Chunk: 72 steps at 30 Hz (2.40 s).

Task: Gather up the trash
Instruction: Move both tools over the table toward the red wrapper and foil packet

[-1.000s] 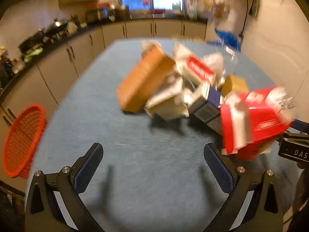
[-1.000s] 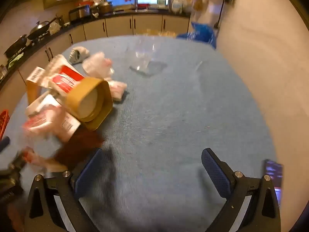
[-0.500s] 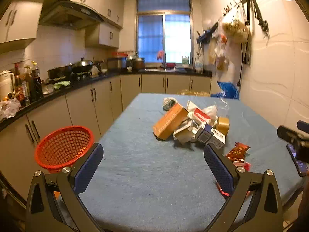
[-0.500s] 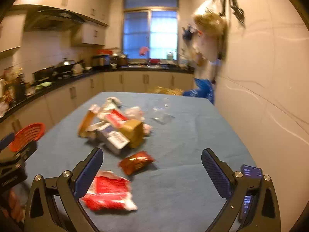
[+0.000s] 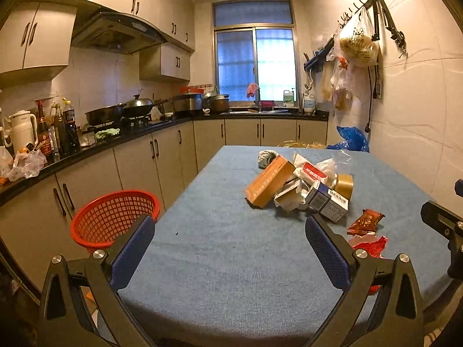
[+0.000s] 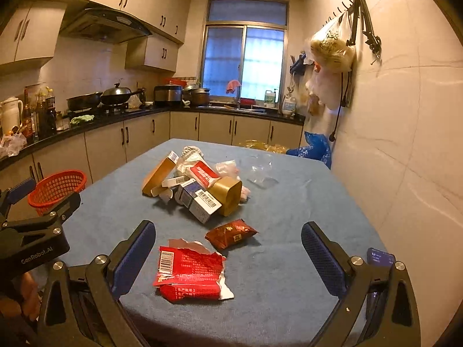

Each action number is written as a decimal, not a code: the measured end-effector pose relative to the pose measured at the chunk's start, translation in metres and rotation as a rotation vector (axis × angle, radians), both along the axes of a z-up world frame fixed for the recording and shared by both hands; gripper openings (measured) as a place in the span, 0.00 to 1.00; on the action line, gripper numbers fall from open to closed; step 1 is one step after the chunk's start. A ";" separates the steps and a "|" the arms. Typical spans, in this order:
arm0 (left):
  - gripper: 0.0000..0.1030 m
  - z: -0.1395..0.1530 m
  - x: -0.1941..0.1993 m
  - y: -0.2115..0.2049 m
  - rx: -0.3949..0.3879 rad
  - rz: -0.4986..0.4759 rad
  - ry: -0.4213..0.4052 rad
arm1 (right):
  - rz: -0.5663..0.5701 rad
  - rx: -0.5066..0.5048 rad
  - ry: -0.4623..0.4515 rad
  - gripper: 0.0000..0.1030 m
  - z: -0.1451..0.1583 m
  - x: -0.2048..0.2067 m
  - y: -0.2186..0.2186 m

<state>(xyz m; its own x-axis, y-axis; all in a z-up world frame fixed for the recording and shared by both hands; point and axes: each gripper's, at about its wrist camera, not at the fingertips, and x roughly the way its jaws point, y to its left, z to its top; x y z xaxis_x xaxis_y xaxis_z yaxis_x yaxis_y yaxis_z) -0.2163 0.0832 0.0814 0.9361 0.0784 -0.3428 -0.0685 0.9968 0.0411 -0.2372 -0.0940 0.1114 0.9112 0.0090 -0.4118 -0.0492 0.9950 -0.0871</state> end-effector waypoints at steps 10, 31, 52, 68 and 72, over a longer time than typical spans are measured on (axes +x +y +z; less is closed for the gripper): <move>1.00 -0.006 0.004 -0.001 0.019 -0.005 0.023 | -0.026 0.012 0.017 0.99 -0.007 0.007 -0.006; 1.00 -0.011 0.007 -0.004 0.023 -0.020 0.044 | -0.032 0.020 0.056 0.99 -0.016 0.014 -0.007; 1.00 -0.020 0.019 -0.016 0.061 -0.061 0.093 | -0.022 0.052 0.107 0.99 -0.024 0.038 -0.020; 1.00 -0.021 0.032 -0.066 0.114 -0.281 0.159 | -0.059 0.192 0.175 0.99 -0.024 0.062 -0.070; 1.00 -0.024 0.034 -0.072 0.101 -0.323 0.188 | -0.048 0.199 0.174 0.99 -0.023 0.065 -0.071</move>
<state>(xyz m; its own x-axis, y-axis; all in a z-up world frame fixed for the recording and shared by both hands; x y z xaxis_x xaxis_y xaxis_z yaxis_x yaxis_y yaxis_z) -0.1820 0.0112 0.0577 0.8398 -0.1678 -0.5163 0.2659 0.9563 0.1219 -0.1727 -0.1649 0.0886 0.8280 0.0644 -0.5570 0.0011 0.9932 0.1165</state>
